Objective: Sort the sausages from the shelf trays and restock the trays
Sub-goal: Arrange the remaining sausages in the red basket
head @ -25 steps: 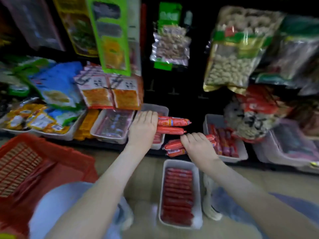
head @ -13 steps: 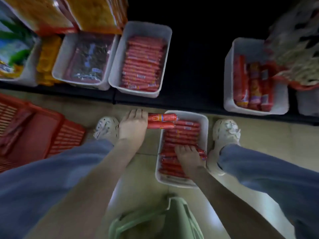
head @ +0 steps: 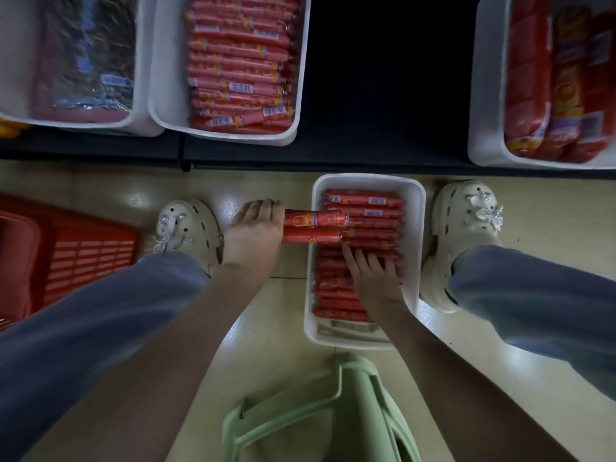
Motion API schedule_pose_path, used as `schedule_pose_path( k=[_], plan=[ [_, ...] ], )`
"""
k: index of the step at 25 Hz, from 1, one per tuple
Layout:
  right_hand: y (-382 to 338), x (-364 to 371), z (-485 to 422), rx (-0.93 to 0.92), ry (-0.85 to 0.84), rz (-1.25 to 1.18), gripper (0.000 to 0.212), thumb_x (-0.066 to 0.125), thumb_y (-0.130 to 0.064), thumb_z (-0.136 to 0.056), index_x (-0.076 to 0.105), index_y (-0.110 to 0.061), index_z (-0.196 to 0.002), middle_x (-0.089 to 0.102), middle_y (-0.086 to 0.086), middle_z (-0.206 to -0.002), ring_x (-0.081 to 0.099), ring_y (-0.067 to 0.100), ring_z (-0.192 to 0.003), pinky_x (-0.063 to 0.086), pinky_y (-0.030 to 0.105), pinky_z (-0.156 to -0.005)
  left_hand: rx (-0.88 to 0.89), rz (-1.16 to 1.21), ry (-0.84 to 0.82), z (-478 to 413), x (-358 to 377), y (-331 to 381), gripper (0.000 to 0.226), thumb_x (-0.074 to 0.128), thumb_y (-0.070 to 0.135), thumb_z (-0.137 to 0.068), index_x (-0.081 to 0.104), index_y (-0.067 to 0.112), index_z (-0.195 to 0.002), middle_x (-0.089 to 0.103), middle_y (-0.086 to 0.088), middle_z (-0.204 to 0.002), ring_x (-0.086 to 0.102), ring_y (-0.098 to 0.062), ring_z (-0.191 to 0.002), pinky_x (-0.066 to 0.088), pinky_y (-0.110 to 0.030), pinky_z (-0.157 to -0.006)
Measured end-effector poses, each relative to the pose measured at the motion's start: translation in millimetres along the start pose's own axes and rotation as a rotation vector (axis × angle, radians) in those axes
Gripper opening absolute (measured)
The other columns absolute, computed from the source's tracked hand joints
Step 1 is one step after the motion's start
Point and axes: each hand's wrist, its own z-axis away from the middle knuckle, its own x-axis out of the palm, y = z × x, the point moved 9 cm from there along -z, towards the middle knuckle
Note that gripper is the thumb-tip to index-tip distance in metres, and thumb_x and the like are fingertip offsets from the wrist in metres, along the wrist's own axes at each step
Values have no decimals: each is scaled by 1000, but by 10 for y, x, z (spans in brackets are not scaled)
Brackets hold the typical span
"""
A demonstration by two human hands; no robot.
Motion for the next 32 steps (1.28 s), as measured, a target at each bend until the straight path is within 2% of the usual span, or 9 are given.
schedule_pose_path(
  k=[5,8,13,16,18,21,25,28,32],
  plan=[
    [165,-56,38,15,45,-128,96,75,-44,-69,25,-18,-146,57,11,-129,56,31,-109,47,49,-91,19,31,-23,-16,111,92,34,60,7,-59,69,1,-91,71,-14,-85,70,-30,-78,56,-36,-74],
    [20,73,78,-106,-28,-153,110,72,-49,-71,3,-21,-152,45,8,-144,44,29,-131,28,52,-109,17,43,-23,-13,148,101,34,59,8,-59,69,0,-91,70,-15,-85,70,-31,-78,57,-37,-73],
    [-11,154,133,-87,6,-166,80,36,-41,-88,-7,-18,-151,35,7,-151,28,24,-142,18,51,-112,39,29,-28,12,270,135,32,58,7,-61,70,2,-91,70,-13,-83,70,-29,-76,57,-35,-71],
    [9,136,35,-105,-12,-137,77,44,-46,-89,5,-24,-151,30,7,-153,24,28,-143,13,56,-112,36,33,-45,19,358,161,29,58,6,-62,69,3,-89,70,-12,-82,69,-29,-75,58,-35,-72],
    [64,103,-67,-45,-32,-137,79,40,-57,-88,0,-28,-150,8,6,-158,5,29,-146,-3,57,-113,19,49,-56,5,399,173,28,58,5,-62,69,2,-87,69,-12,-79,69,-29,-73,58,-35,-70],
    [176,114,-187,20,-82,-161,68,5,-63,-88,-24,-32,-142,-26,1,-152,-22,24,-142,-18,54,-111,-15,85,-119,5,473,179,31,62,7,-56,67,-1,-86,68,-15,-77,68,-31,-69,59,-37,-66],
    [69,120,-8,-197,1,-64,69,38,-43,-91,9,-19,-150,26,9,-155,19,27,-144,16,51,-114,-44,148,-108,-43,435,248,32,66,9,-51,66,-2,-82,66,-17,-72,66,-32,-63,56,-35,-61],
    [-39,232,232,-227,14,-51,88,67,-25,-76,19,-20,-150,29,7,-154,23,27,-143,18,50,-112,-1,142,-38,-93,355,400,24,58,5,-54,66,0,-76,64,-14,-66,64,-29,-58,55,-32,-59],
    [-166,347,446,-275,17,-16,96,75,-24,-62,28,-22,-145,40,6,-148,27,25,-139,20,53,-109,34,104,-64,-65,497,583,22,58,2,-58,68,3,-78,64,-11,-67,64,-26,-61,54,-30,-64]
  ],
)
